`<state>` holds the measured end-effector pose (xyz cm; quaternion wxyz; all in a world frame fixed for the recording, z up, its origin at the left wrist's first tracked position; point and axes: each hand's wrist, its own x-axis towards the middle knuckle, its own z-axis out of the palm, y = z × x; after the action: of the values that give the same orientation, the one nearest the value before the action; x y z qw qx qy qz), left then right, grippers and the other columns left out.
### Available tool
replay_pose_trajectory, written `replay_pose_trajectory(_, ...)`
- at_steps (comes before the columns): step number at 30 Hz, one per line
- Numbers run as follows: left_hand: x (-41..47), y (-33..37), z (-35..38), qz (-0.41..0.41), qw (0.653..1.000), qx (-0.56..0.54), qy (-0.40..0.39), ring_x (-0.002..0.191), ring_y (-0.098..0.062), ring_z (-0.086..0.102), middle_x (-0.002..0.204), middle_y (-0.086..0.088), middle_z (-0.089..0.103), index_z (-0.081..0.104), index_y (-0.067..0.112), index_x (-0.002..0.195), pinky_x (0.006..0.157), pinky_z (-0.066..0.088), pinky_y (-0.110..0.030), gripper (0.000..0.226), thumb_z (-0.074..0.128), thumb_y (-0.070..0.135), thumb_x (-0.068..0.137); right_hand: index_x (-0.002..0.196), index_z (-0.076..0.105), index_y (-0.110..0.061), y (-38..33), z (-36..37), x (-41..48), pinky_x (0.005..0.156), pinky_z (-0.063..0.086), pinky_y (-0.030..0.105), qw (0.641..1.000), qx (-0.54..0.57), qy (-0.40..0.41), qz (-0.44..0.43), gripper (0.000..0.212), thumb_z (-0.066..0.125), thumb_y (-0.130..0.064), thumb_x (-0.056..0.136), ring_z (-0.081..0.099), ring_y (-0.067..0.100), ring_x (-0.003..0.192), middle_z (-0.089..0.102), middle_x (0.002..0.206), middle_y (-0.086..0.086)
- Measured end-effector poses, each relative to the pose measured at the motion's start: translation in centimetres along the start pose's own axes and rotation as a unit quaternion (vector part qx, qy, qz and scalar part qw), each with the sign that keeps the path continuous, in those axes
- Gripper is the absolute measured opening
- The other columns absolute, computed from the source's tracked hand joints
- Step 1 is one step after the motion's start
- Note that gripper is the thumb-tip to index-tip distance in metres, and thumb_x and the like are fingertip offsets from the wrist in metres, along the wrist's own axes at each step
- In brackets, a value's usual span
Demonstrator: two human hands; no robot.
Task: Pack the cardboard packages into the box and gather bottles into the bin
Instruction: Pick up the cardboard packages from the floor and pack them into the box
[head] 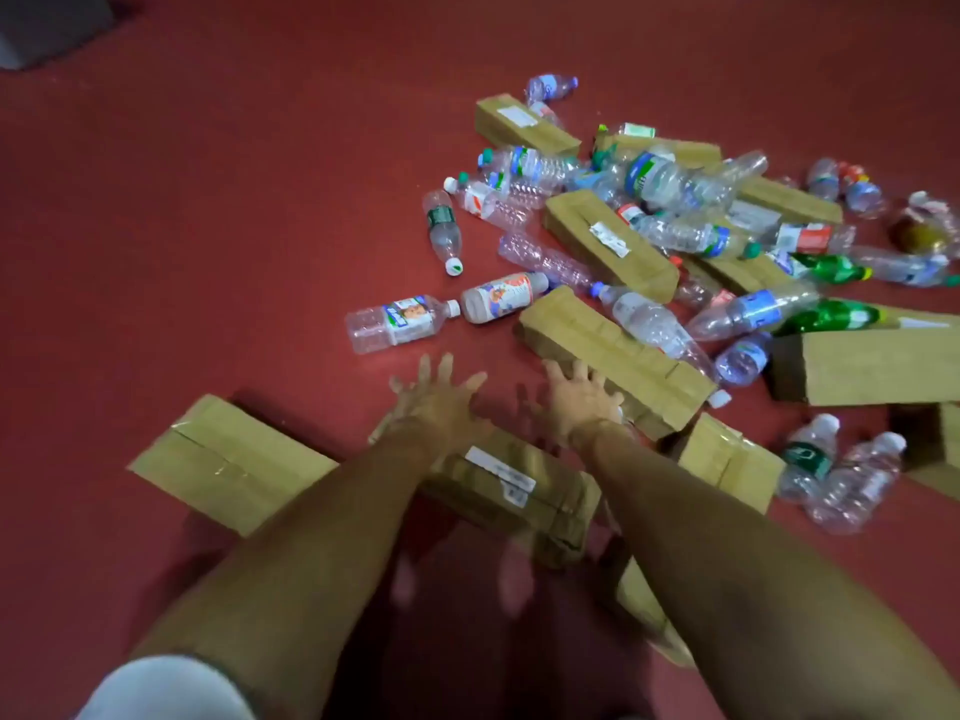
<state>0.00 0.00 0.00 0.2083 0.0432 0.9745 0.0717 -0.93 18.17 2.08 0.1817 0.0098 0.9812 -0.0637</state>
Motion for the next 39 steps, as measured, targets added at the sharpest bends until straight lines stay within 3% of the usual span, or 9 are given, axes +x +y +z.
replay_pose_trajectory(3, 0.9, 2.4, 2.0, 0.011, 0.998, 0.019, -0.065, 0.150, -0.037, -0.017, 0.167, -0.002, -0.012, 0.010, 0.054, 0.152, 0.113, 0.003, -0.072, 0.083, 0.048, 0.077, 0.082, 0.153, 0.023, -0.031, 3.1, 0.9, -0.8, 0.105, 0.032, 0.063, 0.999, -0.016, -0.005, 0.041, 0.070, 0.052, -0.055, 0.094, 0.028, 0.038, 0.138, 0.028, 0.150, 0.012)
replay_pose_trajectory(6, 1.2, 4.1, 4.3, 0.062, 0.990, 0.035, -0.118, 0.149, -0.039, -0.018, 0.165, -0.002, -0.019, 0.005, 0.053, 0.153, 0.110, 0.008, -0.075, 0.096, 0.055, 0.081, 0.076, 0.152, 0.024, -0.031, 6.2, 2.6, -1.6, 0.105, 0.031, 0.064, 0.997, -0.012, -0.020, 0.076, 0.069, 0.052, -0.057, 0.094, 0.024, 0.038, 0.139, 0.026, 0.151, 0.012)
replay_pose_trajectory(11, 0.8, 6.0, 6.0, 0.120, 0.969, 0.089, -0.197, 0.148, -0.037, -0.023, 0.163, -0.002, -0.027, -0.008, 0.046, 0.155, 0.108, 0.008, -0.078, 0.124, 0.074, 0.072, 0.065, 0.152, 0.023, -0.030, 8.8, 4.2, -2.6, 0.105, 0.032, 0.060, 0.993, 0.023, -0.027, 0.112, 0.073, 0.052, -0.060, 0.093, 0.019, 0.038, 0.141, 0.019, 0.157, 0.011)
replay_pose_trajectory(16, 0.3, 6.2, 6.3, 0.127, 0.963, 0.174, -0.161, 0.151, -0.037, -0.013, 0.165, -0.006, -0.019, -0.017, 0.040, 0.154, 0.105, 0.025, -0.074, 0.129, 0.081, 0.042, 0.072, 0.152, 0.023, -0.030, 8.7, 4.7, -3.0, 0.104, 0.032, 0.060, 0.992, 0.031, -0.028, 0.117, 0.071, 0.050, -0.061, 0.094, 0.018, 0.037, 0.142, 0.019, 0.156, 0.009)
replay_pose_trajectory(21, 0.7, 5.6, 7.3, 0.145, 0.963, 0.214, -0.080, 0.146, -0.036, 0.016, 0.158, -0.007, 0.019, -0.009, 0.042, 0.155, 0.101, 0.037, -0.061, 0.110, 0.070, 0.052, 0.079, 0.154, 0.017, -0.035, 8.9, 5.8, -3.1, 0.105, 0.034, 0.060, 0.991, 0.037, -0.042, 0.121, 0.074, 0.047, -0.065, 0.093, 0.017, 0.036, 0.143, 0.014, 0.160, 0.007)
replay_pose_trajectory(24, 1.3, 4.3, 7.7, 0.123, 0.972, 0.192, -0.050, 0.140, -0.035, 0.025, 0.155, -0.007, 0.026, -0.008, 0.042, 0.156, 0.102, 0.042, -0.053, 0.109, 0.067, 0.063, 0.078, 0.155, 0.015, -0.036, 8.9, 6.4, -3.4, 0.105, 0.033, 0.060, 0.991, 0.040, -0.049, 0.120, 0.074, 0.043, -0.066, 0.094, 0.020, 0.037, 0.142, 0.016, 0.159, 0.008)
replay_pose_trajectory(30, 0.2, 1.7, 6.7, 0.079, 0.988, 0.115, -0.067, 0.153, -0.028, -0.001, 0.166, -0.007, -0.006, -0.003, 0.042, 0.157, 0.117, 0.025, -0.051, 0.100, 0.064, 0.057, 0.085, 0.154, 0.022, -0.033, 6.5, 6.5, -3.0, 0.110, 0.019, 0.067, 0.998, -0.022, -0.025, 0.044, 0.069, 0.042, -0.064, 0.095, 0.020, 0.038, 0.143, 0.019, 0.159, 0.012)
replay_pose_trajectory(34, -1.4, -1.6, 6.3, 0.026, 0.991, 0.105, -0.083, 0.153, -0.029, -0.007, 0.165, -0.009, -0.014, -0.006, 0.039, 0.157, 0.116, 0.019, -0.061, 0.102, 0.062, 0.061, 0.085, 0.154, 0.019, -0.037, 2.4, 6.2, -1.4, 0.111, 0.019, 0.066, 0.998, -0.035, -0.032, -0.041, 0.077, 0.049, -0.067, 0.090, 0.015, 0.038, 0.146, 0.015, 0.161, 0.011)
replay_pose_trajectory(39, -4.7, -7.0, 6.5, -0.096, 0.990, 0.069, -0.072, 0.152, -0.033, -0.011, 0.165, -0.009, -0.015, -0.010, 0.038, 0.157, 0.111, 0.015, -0.072, 0.112, 0.061, 0.073, 0.077, 0.157, 0.008, -0.040, -2.3, 7.0, 0.0, 0.114, 0.015, 0.065, 0.988, -0.032, -0.094, -0.120, 0.089, 0.056, -0.068, 0.088, 0.004, 0.038, 0.151, -0.001, 0.167, 0.006)
